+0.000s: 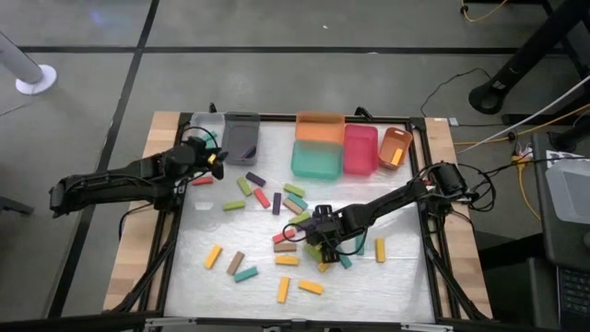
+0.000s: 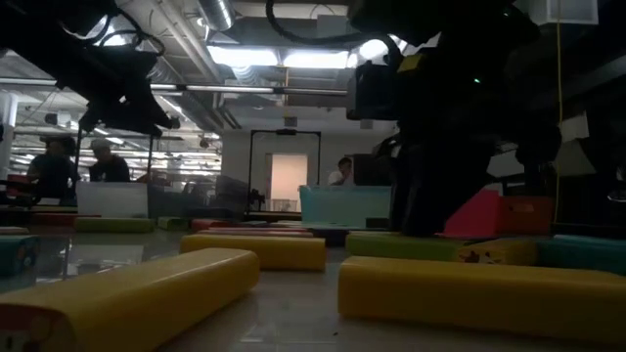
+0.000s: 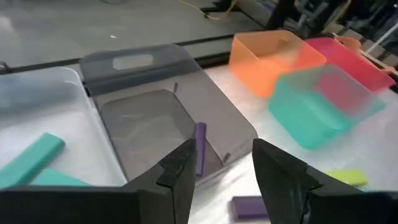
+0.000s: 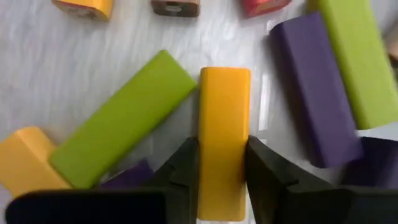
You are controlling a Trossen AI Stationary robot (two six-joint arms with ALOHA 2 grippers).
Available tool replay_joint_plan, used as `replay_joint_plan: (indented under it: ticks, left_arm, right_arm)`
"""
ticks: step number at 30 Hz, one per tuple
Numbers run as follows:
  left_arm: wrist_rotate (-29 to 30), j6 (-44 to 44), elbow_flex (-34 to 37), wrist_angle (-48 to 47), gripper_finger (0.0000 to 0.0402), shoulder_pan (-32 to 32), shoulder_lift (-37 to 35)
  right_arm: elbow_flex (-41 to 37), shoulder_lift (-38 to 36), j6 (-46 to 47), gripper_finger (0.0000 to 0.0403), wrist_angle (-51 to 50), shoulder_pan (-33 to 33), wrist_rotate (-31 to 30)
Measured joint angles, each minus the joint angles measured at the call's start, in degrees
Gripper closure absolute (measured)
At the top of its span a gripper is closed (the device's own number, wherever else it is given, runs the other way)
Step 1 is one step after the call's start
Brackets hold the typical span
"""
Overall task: Sort blocks
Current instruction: Put the yellow block into the right orange bin
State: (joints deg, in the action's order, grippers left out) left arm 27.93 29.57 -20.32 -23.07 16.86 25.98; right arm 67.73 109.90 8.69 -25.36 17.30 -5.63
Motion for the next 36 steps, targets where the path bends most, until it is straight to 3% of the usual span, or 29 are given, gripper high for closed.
replay_joint_plan:
  ticks: [5,9,16,19,27,36]
  left_arm:
    - [-1.84,0.15,0.0,-0.04,0.0259,0.0,0.02]
    - [-5.26,0.02,0.0,-0.29,0.0259,0.0,0.04]
    - [-20.2,-3.37,0.0,-0.35,0.0259,-0.04,0.04]
    - [-23.94,-3.46,0.0,-0.35,0.0259,-1.03,0.04]
    - [-24.35,-2.86,0.0,-0.16,0.0259,-6.05,0.14]
    - [-24.34,-3.34,0.0,7.94,0.0259,-11.76,6.52]
  right_arm:
    - [0.03,-3.41,-0.48,0.0311,-3.09,-0.45,-0.85]
    - [2.18,-6.4,-0.62,0.0311,-12.27,-1.84,-1.98]
    - [8.88,-10.34,-2.78,0.0296,-31.89,-6.96,-11.21]
    - [10.75,-11.8,-3.12,0.0303,-39.16,-9.95,-15.07]
    - [10.72,-15.49,-2.85,0.0299,-51.02,-20.1,-20.07]
    - [0.34,-23.95,-4.64,0.0298,-50.26,-36.66,-22.68]
